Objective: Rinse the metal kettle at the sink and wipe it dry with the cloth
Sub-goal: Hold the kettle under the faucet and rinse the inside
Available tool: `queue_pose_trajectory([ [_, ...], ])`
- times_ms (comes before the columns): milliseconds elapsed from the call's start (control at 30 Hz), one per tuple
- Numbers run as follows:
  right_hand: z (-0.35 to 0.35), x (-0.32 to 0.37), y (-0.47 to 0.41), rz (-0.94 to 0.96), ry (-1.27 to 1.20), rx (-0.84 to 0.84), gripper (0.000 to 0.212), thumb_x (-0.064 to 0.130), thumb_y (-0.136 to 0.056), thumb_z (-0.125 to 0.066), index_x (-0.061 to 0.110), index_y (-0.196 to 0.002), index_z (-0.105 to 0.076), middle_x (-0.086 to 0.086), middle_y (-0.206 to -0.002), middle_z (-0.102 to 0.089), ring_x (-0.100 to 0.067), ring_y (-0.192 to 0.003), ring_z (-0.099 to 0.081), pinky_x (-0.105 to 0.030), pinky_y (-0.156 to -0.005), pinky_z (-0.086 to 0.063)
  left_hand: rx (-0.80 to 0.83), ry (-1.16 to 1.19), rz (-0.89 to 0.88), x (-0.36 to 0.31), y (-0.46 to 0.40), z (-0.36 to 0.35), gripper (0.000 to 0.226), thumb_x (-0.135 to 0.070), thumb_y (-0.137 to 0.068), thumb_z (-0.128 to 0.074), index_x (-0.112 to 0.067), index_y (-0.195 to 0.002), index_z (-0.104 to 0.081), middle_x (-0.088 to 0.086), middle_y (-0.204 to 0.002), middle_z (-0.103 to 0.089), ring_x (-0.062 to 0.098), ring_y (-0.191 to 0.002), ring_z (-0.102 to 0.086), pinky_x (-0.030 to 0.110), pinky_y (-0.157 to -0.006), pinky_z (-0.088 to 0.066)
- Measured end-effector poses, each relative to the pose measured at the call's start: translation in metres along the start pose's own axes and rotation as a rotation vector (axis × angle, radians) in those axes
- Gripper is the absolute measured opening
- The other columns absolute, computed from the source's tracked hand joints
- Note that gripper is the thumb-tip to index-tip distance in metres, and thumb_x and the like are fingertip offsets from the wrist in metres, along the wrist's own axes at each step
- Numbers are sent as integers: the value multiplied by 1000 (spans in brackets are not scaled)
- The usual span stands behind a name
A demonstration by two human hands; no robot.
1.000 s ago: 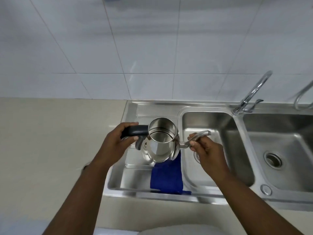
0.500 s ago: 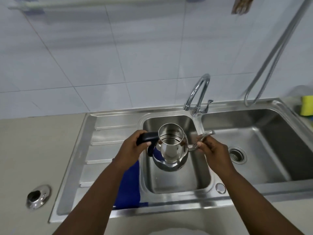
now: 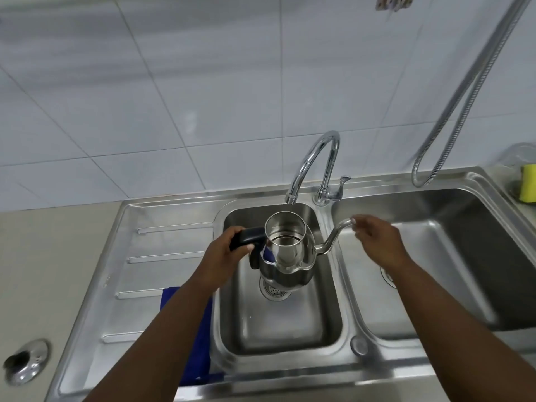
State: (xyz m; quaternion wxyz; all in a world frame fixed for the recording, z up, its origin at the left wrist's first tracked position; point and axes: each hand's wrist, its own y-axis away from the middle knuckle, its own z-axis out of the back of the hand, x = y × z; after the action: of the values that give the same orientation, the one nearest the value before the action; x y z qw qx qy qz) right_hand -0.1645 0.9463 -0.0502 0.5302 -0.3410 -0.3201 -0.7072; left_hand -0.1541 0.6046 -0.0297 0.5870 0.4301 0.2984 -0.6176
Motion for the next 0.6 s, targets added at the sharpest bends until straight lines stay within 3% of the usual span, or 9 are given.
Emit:
queue_pose_trajectory([
  [67,8,7,-30,39,104,-50,35,-2,-87,-59,5,-120,-66,-16,-120,-70,-27,-110,-67,-24,-97,-43,-5,2,4,2,-7,2,24,-17,-88,-67,-30,-107,-59,0,-100,-67,14,-95,-62,24,-81,-47],
  [133,12,17,-60,85,193,-25,46,-4,-87,-57,1,-132,-56,-20,-136,-60,-32,-125,-58,-29,-106,-39,-4,-17,4,4,-13,3,24,-18,-88,-67,-28,-109,-59,-1,-100,-67,12,-95,-62,23,-80,-47],
  [233,11,26,-95,153,391,121,58,-4,-89,-54,-1,-145,-39,-19,-155,-38,-31,-145,-34,-33,-118,-21,-12,-38,-1,4,-21,4,26,-17,-88,-67,-28,-109,-57,-7,-98,-65,4,-92,-61,15,-77,-43],
  [367,2,32,-107,137,410,117,57,-5,-87,-52,0,-143,-42,-20,-149,-46,-36,-139,-42,-37,-115,-28,-24,-52,-4,4,-29,5,27,-16,-87,-67,-30,-108,-56,-11,-97,-64,-8,-87,-59,3,-72,-40],
  [600,-11,6,-71,239,366,11,54,-13,-81,-48,5,-132,-58,-19,-133,-62,-37,-121,-60,-29,-105,-38,-27,-13,0,11,-37,2,28,-17,-88,-67,-21,-114,-58,-2,-103,-66,6,-96,-60,12,-77,-43],
])
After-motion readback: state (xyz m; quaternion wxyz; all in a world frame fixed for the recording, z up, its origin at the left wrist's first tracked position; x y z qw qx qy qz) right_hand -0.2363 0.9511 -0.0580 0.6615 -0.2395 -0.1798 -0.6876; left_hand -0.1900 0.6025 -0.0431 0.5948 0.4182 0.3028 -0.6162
